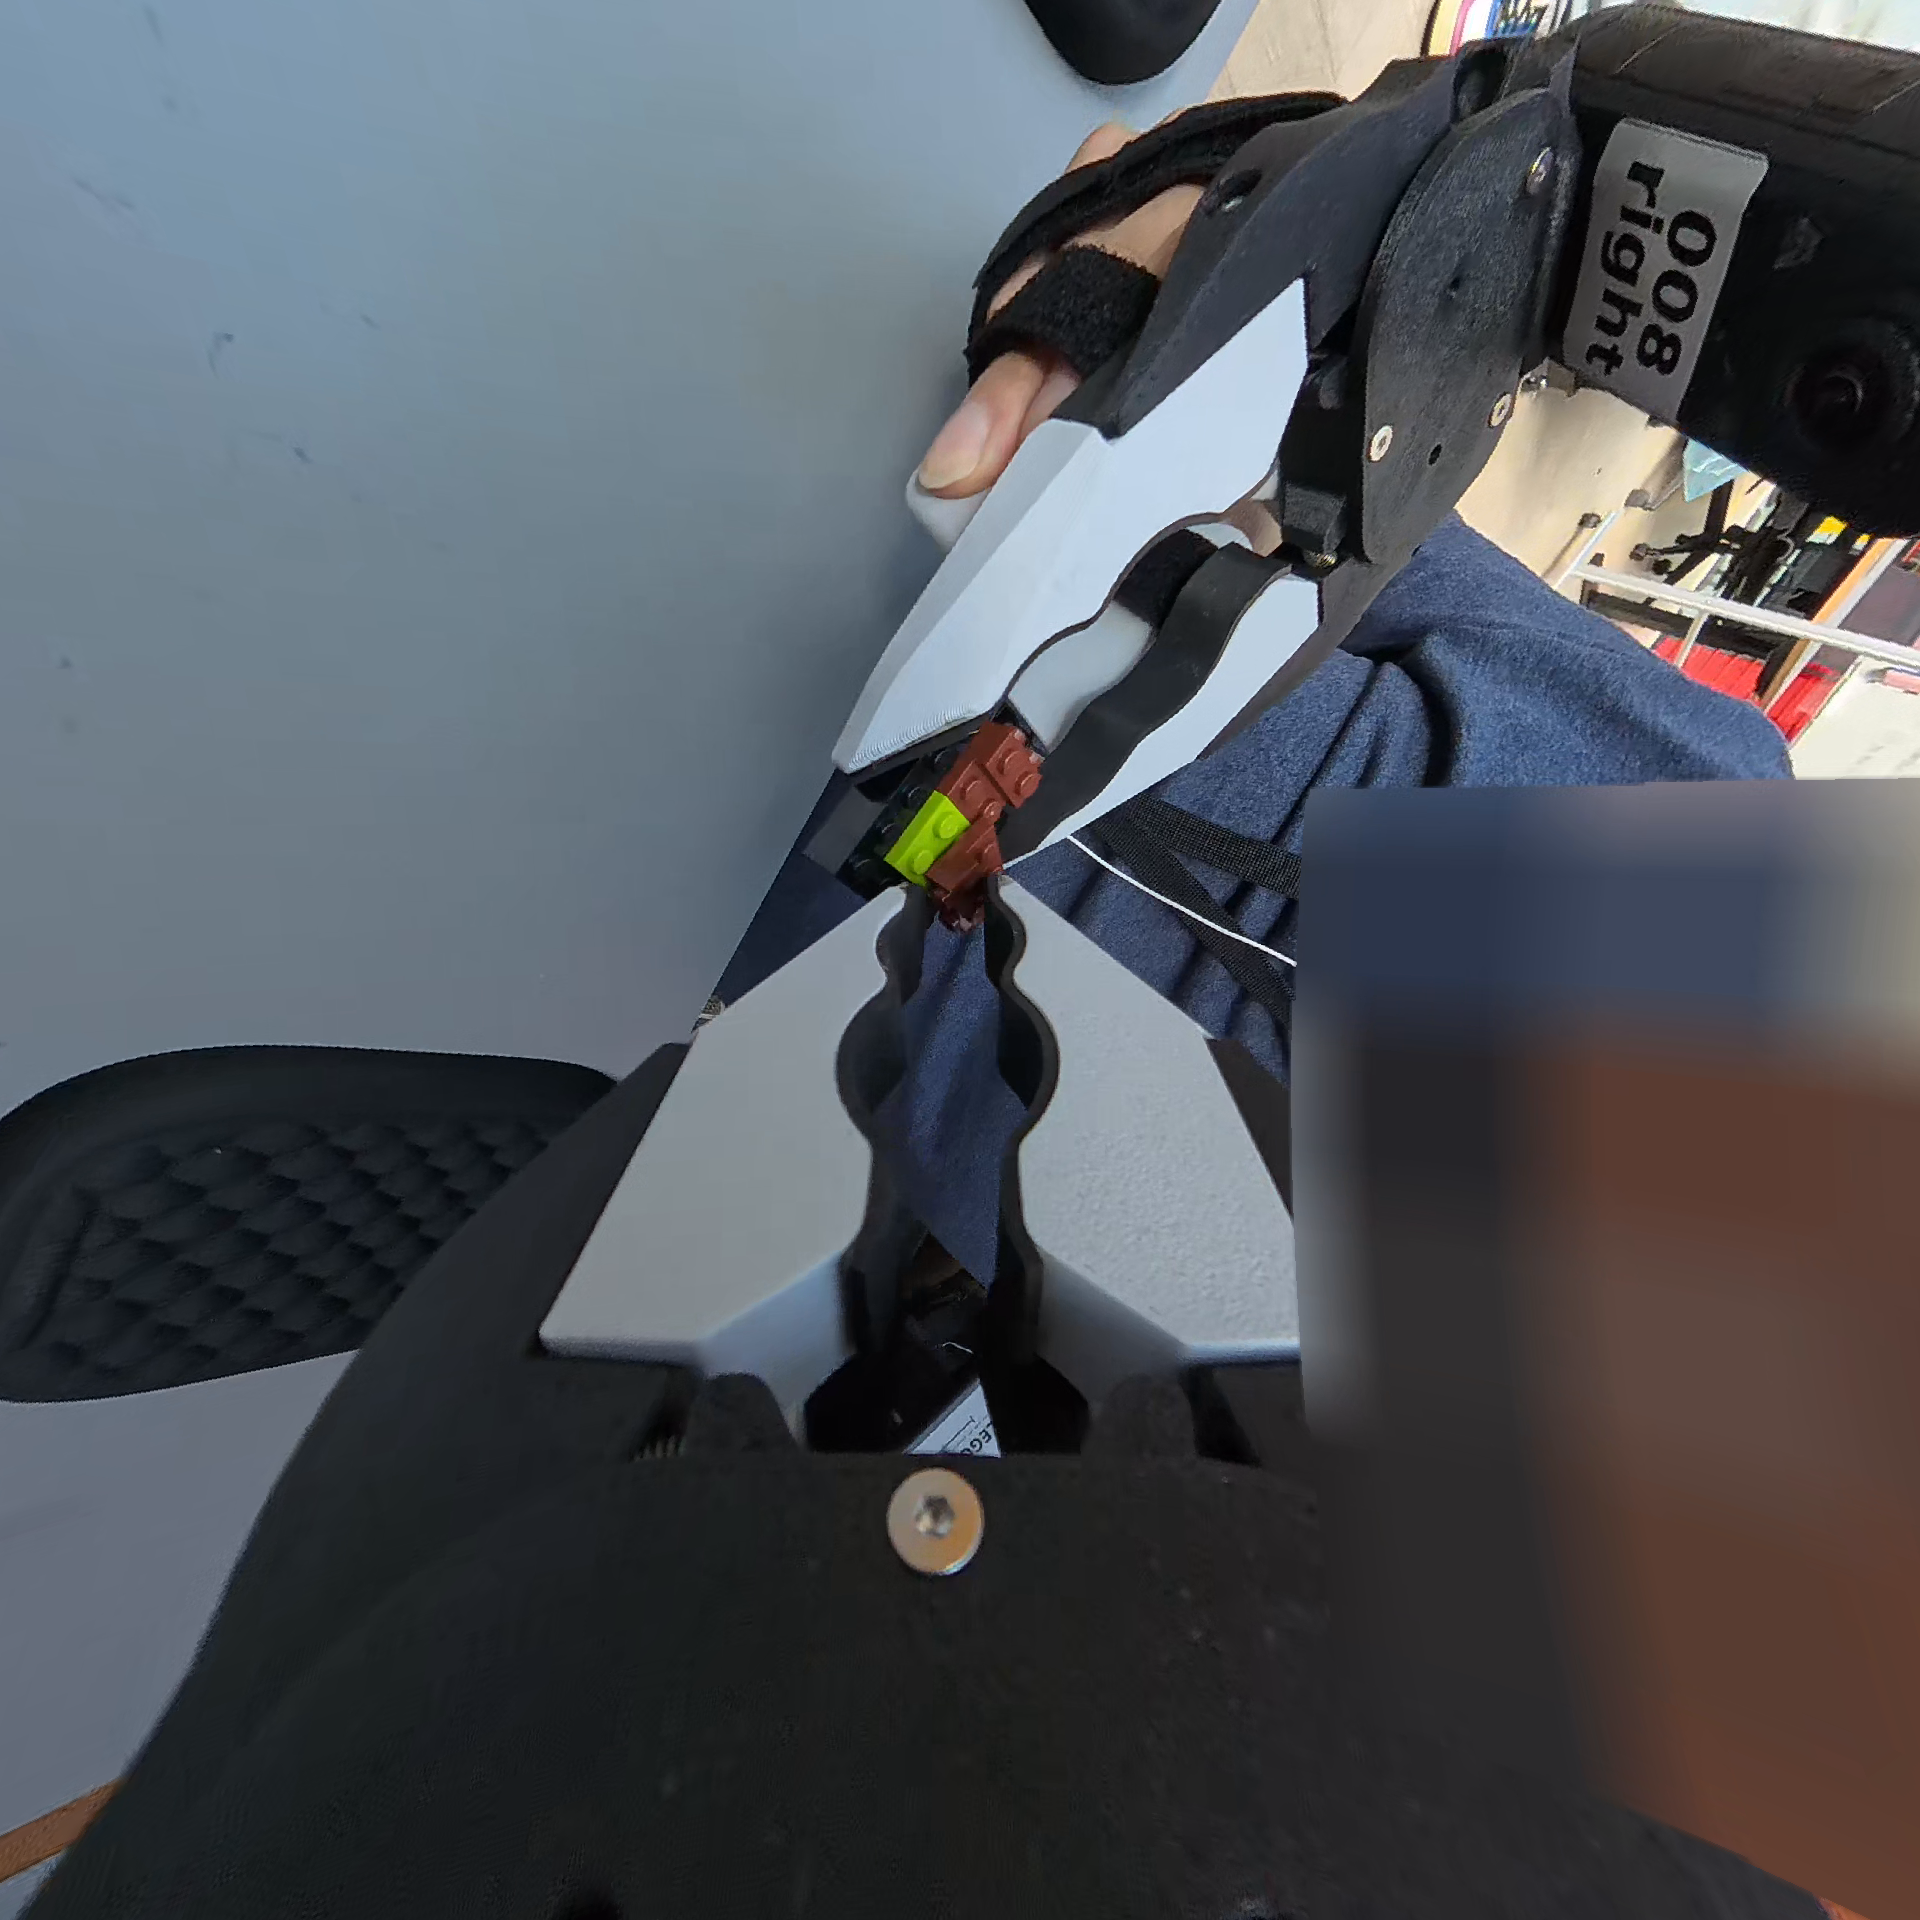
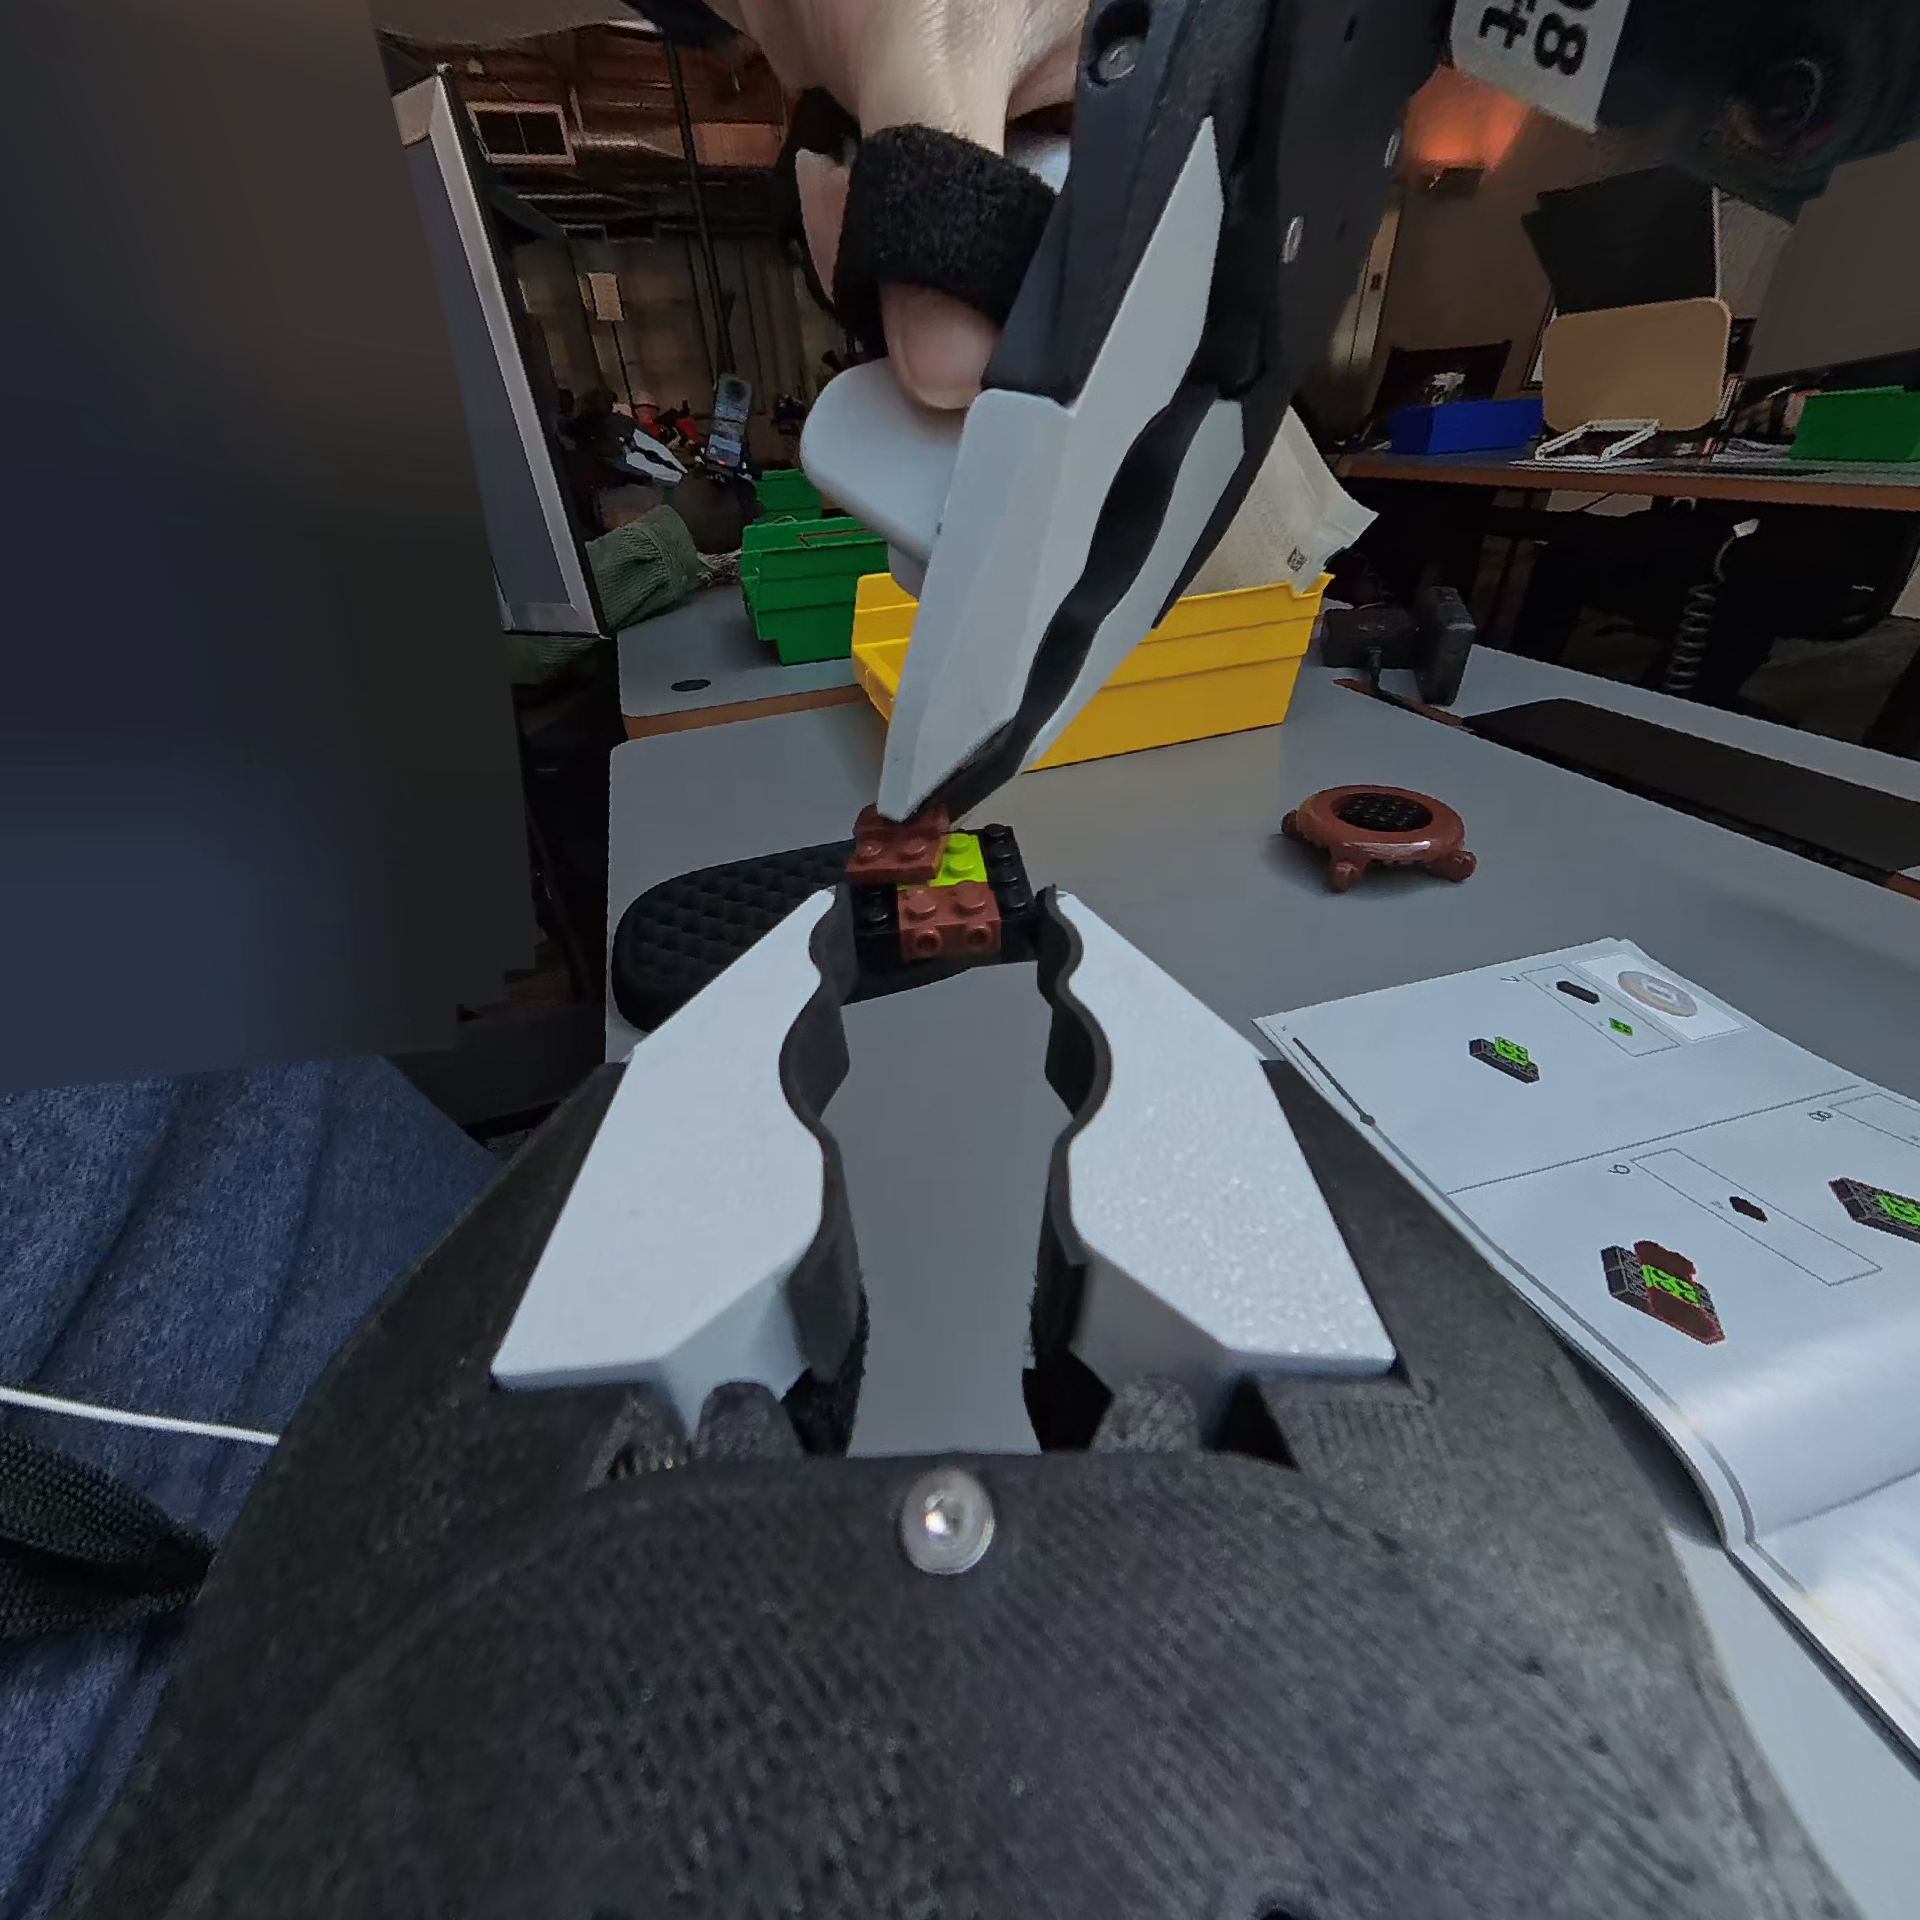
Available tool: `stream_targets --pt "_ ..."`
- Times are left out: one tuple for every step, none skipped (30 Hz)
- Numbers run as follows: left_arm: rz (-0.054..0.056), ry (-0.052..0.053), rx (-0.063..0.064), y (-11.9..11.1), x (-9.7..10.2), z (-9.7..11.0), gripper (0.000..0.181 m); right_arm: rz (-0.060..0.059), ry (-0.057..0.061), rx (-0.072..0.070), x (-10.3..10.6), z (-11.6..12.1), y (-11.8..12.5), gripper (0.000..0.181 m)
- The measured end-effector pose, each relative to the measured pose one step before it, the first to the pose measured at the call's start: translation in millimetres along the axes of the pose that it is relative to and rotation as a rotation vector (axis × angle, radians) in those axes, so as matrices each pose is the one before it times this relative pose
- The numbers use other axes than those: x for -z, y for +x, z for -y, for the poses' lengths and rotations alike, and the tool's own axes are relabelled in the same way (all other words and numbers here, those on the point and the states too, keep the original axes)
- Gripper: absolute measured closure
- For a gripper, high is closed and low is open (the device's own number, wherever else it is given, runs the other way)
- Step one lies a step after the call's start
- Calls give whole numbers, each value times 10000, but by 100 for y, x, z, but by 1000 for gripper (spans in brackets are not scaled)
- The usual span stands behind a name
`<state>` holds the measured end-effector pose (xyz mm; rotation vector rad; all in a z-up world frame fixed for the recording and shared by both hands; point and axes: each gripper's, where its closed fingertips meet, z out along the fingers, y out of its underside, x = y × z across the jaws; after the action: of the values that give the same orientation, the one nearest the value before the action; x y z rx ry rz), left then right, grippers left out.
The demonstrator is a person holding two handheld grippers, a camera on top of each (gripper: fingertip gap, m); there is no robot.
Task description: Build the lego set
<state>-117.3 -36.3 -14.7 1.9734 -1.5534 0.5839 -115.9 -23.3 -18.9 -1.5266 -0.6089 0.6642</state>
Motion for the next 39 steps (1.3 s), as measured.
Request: stream_targets --pt "150 -39 -64 -57 41 -19 172 76 -24 -183 -63 -20 -64 148" --pt "133 -48 -46 -68 19 -51 172 119 -39 -219 -85 -52 -111 148" --pt "122 -32 -36 -96 11 -26 171 74 -37 -194 -93 -68 -48 148" --pt "119 10 -28 -104 24 36 171 50 -44 -202 -58 -61 7 148" --pt "90 14 -11 -98 44 42 170 62 -13 -158 -51 -20 -8 148" --pt "53 -3 11 -47 55 10 170 73 3 -112 -34 30 -24 148" --pt "35 28 -11 -18 92 49 170 35 18 -96 -9 66 13 148" --pt "67 63 -18 -70 118 87 169 19 -11 -79 -10 27 41 148" --pt "80 48 -35 -100 137 46 168 32 6 -28 -5 60 -8 148" --pt "28 42 -86 -26 139 40 168 35 25 8 0 68 -21 148" --pt "46 39 -80 -76 123 33 167 -20 -16 22 -8 10 47 148" --pt "57 70 -64 -92 122 70 164 -12 -21 34 -6 -17 48 148" --pt "68 75 -57 -119 131 81 160 21 15 -7 7 38 4 148" --pt "-3 77 -79 -35 115 75 159 9 55 -10 16 102 22 148" --pt "-56 80 -54 18 92 87 157 -29 22 15 31 56 86 148" --pt "-64 65 -38 30 59 47 154 -31 -30 36 17 -9 85 148" --pt "14 77 -84 -34 107 54 151 -29 -71 28 26 -54 83 148" --pt "96 155 -221 -50 197 122 148 -31 -36 31 56 -19 72 148" --pt "188 220 -369 -85 324 120 147 -11 -16 17 94 28 49 148" --pt "282 293 -482 -130 459 132 147 -11 -13 21 120 40 48 148" --pt "351 508 -629 -150 651 384 147 -38 -50 27 148 1 104 148" --pt "379 793 -881 -30 809 703 148 -36 -61 39 173 -3 135 148" --pt "334 1000 -1092 206 885 853 150 -41 -41 44 175 27 174 148" --pt "292 1136 -1135 351 905 1001 147 -29 -56 42 167 22 191 148" --pt "189 1278 -1107 578 850 1090 142 -22 -61 41 150 17 190 148" --pt "135 1443 -1035 714 699 1193 134 -46 -32 69 136 64 221 147" --pt "204 1487 -836 644 546 1019 122 -89 5 119 124 128 271 148" --pt "235 1336 -619 577 392 491 120 -61 6 109 96 149 212 148" --pt "156 1051 -536 538 187 58 124 -12 -7 34 72 165 112 148" --pt "44 326 -353 457 -78 -746 130 -9 28 20 47 220 69 148" --pt "72 -233 -167 210 -300 -1372 129 -22 44 19 50 255 29 148" --pt "-34 -349 -81 257 -380 -1330 124 -9 36 43 59 245 -64 148" --pt "-167 -106 -68 470 -349 -819 125 -39 7 55 61 183 -52 148" --pt "-94 32 39 357 -281 -469 130 -67 13 73 62 158 -33 148" --pt "71 -9 75 24 -209 -268 133 -45 28 67 51 161 -64 148" --pt "51 16 2 -20 -129 -111 135 -18 53 48 53 168 -91 148" --pt "-23 -2 18 23 -48 -51 141 -11 43 20 9 131 -68 148" --pt "-83 -1 81 45 -14 -19 147 -26 16 10 -8 87 -31 148" --pt "4 -6 160 -118 -11 -11 147 -5 12 36 -27 73 -49 148"
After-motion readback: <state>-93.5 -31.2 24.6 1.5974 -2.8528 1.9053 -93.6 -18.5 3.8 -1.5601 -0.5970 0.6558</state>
